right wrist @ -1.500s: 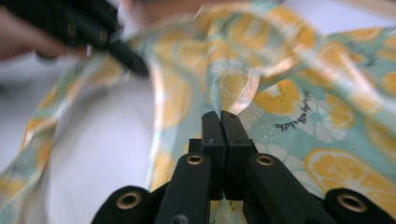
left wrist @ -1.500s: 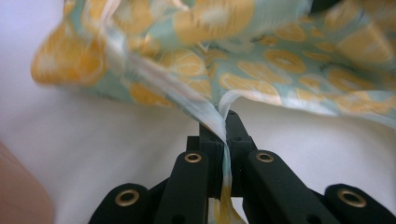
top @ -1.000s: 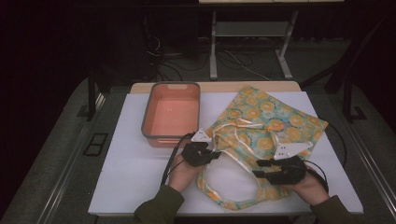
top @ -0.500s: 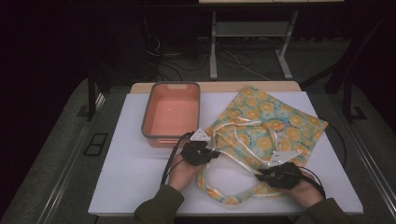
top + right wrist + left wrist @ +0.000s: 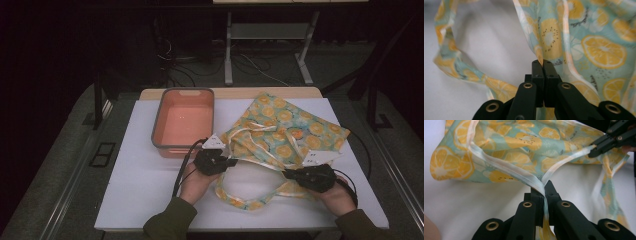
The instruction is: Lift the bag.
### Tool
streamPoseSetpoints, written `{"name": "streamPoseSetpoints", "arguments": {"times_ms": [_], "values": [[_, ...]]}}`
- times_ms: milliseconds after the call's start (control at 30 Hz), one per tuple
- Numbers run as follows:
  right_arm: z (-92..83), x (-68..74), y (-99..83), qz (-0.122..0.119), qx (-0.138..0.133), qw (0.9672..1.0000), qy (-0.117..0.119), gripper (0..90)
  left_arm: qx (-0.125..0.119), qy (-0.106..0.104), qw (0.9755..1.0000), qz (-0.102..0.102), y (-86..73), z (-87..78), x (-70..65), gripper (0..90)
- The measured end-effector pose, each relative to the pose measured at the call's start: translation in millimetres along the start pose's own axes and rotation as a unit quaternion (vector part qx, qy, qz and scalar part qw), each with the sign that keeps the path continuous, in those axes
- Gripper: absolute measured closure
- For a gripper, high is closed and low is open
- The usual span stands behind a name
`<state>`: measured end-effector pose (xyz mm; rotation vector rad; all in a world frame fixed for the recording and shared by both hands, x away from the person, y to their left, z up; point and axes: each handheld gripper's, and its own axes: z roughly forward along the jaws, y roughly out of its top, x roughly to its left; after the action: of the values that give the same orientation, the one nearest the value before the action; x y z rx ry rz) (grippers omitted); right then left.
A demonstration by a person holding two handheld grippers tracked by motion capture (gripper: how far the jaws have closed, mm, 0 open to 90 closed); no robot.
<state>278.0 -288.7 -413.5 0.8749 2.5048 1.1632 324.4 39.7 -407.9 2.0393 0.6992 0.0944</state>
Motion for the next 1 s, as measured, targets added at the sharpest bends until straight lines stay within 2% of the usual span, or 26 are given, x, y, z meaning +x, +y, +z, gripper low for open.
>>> {"name": "streamPoseSetpoints", "arguments": {"times_ms": [100, 233, 400, 467, 533, 633, 700, 800, 1000], "values": [[-8.8, 1.1, 4.6, 0.001, -0.023, 0.9997, 0.002, 88.9, -0.015, -0.006, 0.9999, 0.001, 5.0, -6.3, -4.2, 89.0], [-25.2, 8.0, 14.9, -0.005, -0.066, 0.9978, 0.012, 89.0, -0.041, -0.013, 0.9990, 0.016, 17.6, -19.9, -14.7, 89.0], [-51.5, 18.1, 33.5, -0.025, -0.119, 0.9925, 0.014, 89.0, -0.086, -0.017, 0.9954, 0.040, 38.8, -41.4, -29.0, 89.0], [-61.4, 17.7, 40.0, -0.033, -0.136, 0.9902, 0.008, 89.0, -0.105, -0.017, 0.9934, 0.042, 46.4, -48.4, -31.2, 89.0], [-68.2, 12.7, 45.0, -0.032, -0.147, 0.9887, -0.003, 89.0, -0.112, -0.012, 0.9926, 0.045, 51.7, -50.9, -29.9, 88.9], [-69.8, -2.2, 50.0, -0.025, -0.148, 0.9884, -0.023, 89.0, -0.119, -0.004, 0.9922, 0.036, 56.4, -45.0, -20.6, 88.9], [-65.1, -14.0, 51.9, -0.016, -0.143, 0.9890, -0.032, 88.9, -0.114, 0.006, 0.9930, 0.029, 59.9, -35.8, -12.6, 88.8], [-51.3, -30.4, 53.6, -0.008, -0.123, 0.9908, -0.055, 88.9, -0.092, 0.040, 0.9945, 0.031, 65.6, -16.1, -1.6, 88.8], [-22.1, -62.9, 51.9, 0.032, -0.097, 0.9920, -0.074, 88.9, -0.067, 0.077, 0.9948, -0.004, 72.0, 19.0, 23.8, 88.7]]}}
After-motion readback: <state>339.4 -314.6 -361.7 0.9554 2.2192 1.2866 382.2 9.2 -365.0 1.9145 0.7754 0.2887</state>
